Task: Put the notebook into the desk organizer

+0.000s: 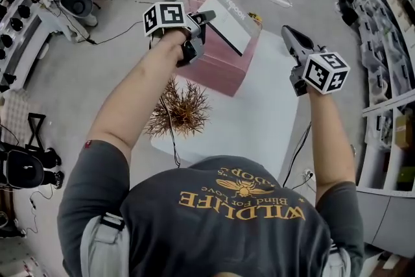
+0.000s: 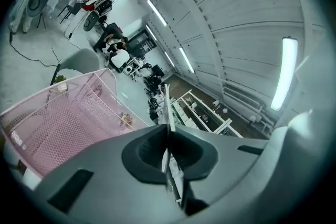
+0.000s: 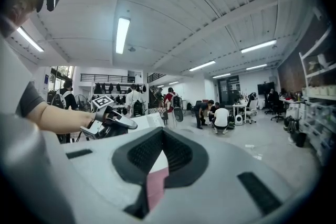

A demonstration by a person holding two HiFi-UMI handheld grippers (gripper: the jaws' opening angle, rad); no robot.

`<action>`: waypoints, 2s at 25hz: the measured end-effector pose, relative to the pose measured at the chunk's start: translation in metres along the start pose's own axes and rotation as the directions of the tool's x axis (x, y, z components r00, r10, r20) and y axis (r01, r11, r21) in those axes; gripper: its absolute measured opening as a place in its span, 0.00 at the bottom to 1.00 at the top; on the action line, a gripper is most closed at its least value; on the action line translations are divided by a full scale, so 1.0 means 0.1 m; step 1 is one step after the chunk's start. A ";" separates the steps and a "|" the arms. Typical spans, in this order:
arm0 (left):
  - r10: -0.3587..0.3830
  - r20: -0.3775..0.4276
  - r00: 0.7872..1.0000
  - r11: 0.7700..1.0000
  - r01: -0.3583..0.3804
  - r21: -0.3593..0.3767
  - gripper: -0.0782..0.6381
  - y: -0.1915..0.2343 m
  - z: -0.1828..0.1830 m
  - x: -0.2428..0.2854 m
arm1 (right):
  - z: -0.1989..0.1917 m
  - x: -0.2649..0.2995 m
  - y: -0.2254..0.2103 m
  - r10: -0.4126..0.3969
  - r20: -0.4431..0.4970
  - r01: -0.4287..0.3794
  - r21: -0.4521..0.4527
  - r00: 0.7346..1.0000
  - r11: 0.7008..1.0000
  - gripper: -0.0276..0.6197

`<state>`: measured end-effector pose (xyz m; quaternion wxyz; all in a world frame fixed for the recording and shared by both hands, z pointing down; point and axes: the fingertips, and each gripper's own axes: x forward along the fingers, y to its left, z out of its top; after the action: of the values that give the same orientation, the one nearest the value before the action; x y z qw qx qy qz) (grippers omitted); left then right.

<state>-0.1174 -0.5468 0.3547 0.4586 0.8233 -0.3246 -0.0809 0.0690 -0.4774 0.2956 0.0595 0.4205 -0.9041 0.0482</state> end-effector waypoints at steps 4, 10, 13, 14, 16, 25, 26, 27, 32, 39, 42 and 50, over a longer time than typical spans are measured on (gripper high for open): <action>0.050 -0.044 0.998 0.998 -0.049 0.031 0.12 0.24 -0.05 0.04 | -0.08 0.16 -0.01 0.001 -0.019 -0.001 0.003 1.000 1.000 0.04; 0.212 -0.077 0.974 0.962 -0.194 0.192 0.12 0.56 -0.05 0.10 | -0.15 0.27 -0.06 0.000 -0.038 0.001 0.012 0.999 1.000 0.04; 0.299 -0.076 0.951 0.912 -0.261 0.317 0.13 0.61 -0.06 0.10 | -0.19 0.27 -0.07 0.000 -0.043 0.001 0.015 0.999 1.000 0.04; 0.331 -0.077 0.940 0.889 -0.284 0.361 0.14 0.63 -0.07 0.11 | -0.20 0.26 -0.08 0.000 -0.044 0.001 0.016 0.999 1.000 0.04; 0.400 -0.078 0.913 0.831 -0.326 0.450 0.17 0.70 -0.09 0.13 | -0.23 0.27 -0.09 0.000 -0.049 0.000 0.014 0.999 1.000 0.04; 0.591 -0.021 0.807 0.544 -0.379 0.749 0.25 0.82 -0.11 0.21 | -0.28 0.27 -0.12 0.001 -0.066 -0.001 0.002 0.998 1.000 0.04; 0.597 -0.012 0.802 0.523 -0.377 0.765 0.26 0.82 -0.10 0.23 | -0.28 0.26 -0.12 0.002 -0.068 -0.002 0.000 0.998 1.000 0.04; 0.602 -0.004 0.799 0.502 -0.374 0.780 0.27 0.82 -0.10 0.24 | -0.29 0.25 -0.12 0.002 -0.070 -0.002 -0.002 0.998 1.000 0.04; 0.650 0.041 0.759 0.386 -0.376 0.843 0.46 0.87 -0.08 0.24 | -0.31 0.21 -0.12 0.001 -0.072 -0.002 -0.010 0.997 1.000 0.04; 0.663 0.069 0.746 0.326 -0.371 0.869 0.65 0.89 -0.09 0.24 | -0.34 0.15 -0.14 -0.003 -0.070 0.002 -0.008 0.998 1.000 0.04; 0.636 0.066 0.769 0.366 -0.375 0.852 0.65 0.79 -0.06 0.25 | -0.32 0.11 -0.14 -0.006 -0.066 0.006 -0.006 0.998 1.000 0.04; 0.519 0.063 0.853 0.476 -0.349 0.807 0.65 0.32 -0.07 0.24 | -0.25 -0.08 -0.16 -0.023 -0.041 0.022 -0.013 0.999 1.000 0.04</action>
<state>-0.1112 -0.5684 0.3884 0.0775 0.8319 -0.4786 0.2700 0.0880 -0.4785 0.3195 0.0814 0.4292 -0.8981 0.0503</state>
